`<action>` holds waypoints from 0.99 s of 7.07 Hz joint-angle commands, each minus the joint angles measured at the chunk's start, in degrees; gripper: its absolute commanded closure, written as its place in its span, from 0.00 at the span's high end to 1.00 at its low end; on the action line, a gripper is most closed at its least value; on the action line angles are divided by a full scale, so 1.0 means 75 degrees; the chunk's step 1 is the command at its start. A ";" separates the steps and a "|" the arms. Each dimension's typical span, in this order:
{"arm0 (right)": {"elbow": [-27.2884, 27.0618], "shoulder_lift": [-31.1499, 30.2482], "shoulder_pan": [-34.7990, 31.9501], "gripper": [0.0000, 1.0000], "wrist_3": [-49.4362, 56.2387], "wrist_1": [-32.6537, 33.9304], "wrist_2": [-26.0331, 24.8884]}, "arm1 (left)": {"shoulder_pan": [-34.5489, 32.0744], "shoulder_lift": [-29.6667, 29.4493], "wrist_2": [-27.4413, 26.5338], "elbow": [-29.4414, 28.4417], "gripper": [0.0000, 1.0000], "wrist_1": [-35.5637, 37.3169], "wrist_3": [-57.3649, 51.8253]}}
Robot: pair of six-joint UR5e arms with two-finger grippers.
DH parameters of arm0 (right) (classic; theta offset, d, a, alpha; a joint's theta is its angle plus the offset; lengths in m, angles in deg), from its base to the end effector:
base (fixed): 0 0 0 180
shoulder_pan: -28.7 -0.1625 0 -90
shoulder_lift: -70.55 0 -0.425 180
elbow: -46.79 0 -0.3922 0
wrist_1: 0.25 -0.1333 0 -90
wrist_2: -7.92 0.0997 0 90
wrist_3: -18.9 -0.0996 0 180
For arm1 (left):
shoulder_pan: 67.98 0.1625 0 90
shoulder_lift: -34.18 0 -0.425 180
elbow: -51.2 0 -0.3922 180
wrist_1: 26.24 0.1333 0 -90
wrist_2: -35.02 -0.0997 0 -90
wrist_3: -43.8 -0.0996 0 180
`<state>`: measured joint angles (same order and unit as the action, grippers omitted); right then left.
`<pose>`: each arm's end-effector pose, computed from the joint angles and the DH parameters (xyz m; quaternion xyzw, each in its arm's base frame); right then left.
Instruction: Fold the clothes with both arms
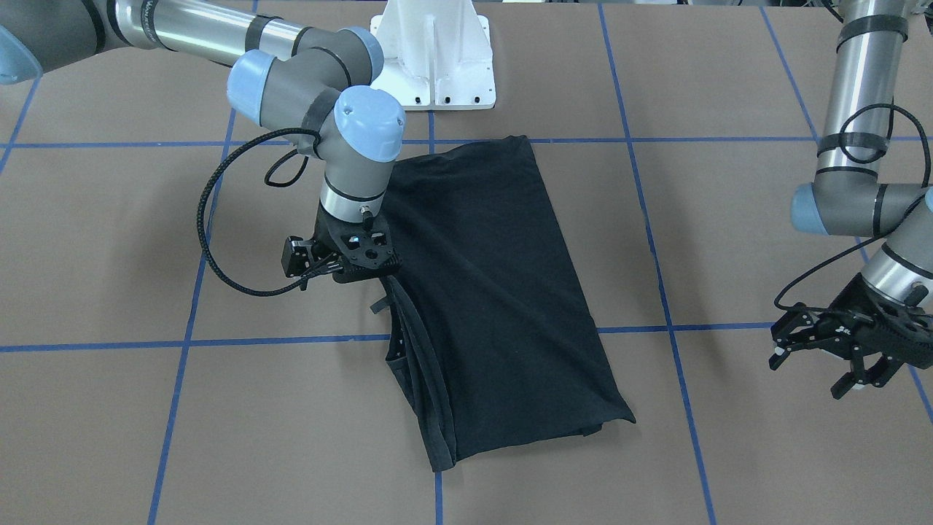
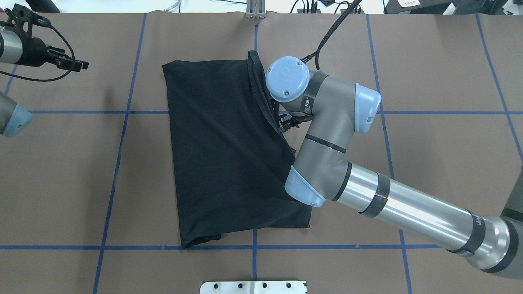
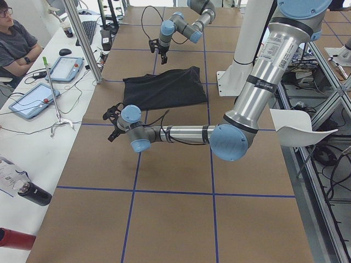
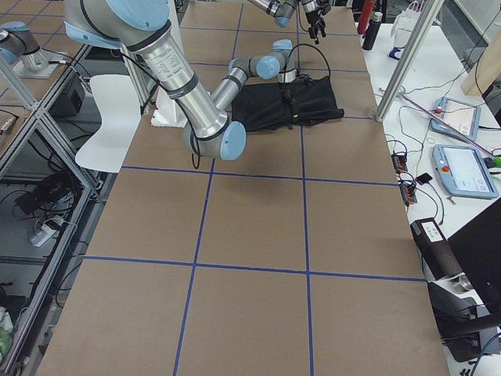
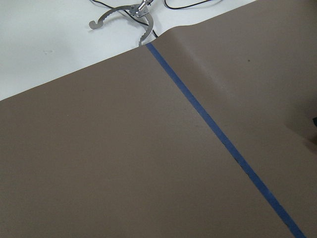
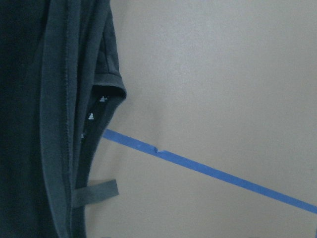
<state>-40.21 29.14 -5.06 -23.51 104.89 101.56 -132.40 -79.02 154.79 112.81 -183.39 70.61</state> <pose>-0.5359 -0.5110 0.1986 0.1478 -0.2190 -0.1244 0.9564 0.2185 -0.6506 0.5413 0.3492 0.4172 0.1233 0.8299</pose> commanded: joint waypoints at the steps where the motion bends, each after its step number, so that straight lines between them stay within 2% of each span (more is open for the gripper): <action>1: 0.0824 0.0725 0.0002 0.99 -0.0633 -0.0154 0.0031 | 0.0000 -0.0001 -0.0008 0.0000 1.00 0.0000 0.0000; 3: 0.2534 0.1500 0.0048 0.99 -0.0954 -0.0761 0.0031 | 0.0000 -0.0001 -0.0008 -0.0012 1.00 0.0000 0.0000; 4: 0.2936 0.1537 0.0130 0.99 -0.0955 -0.0846 -0.0027 | 0.0000 -0.0001 0.0004 -0.0012 1.00 0.0000 0.0000; 7: 0.3022 0.1585 0.0271 0.99 -0.1083 -0.0858 -0.0040 | 0.0000 0.0011 0.0004 0.0000 1.00 -0.0011 0.0000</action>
<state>-17.91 40.88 -3.46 -31.11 98.55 101.29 -132.40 -78.97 154.81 112.80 -183.42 70.63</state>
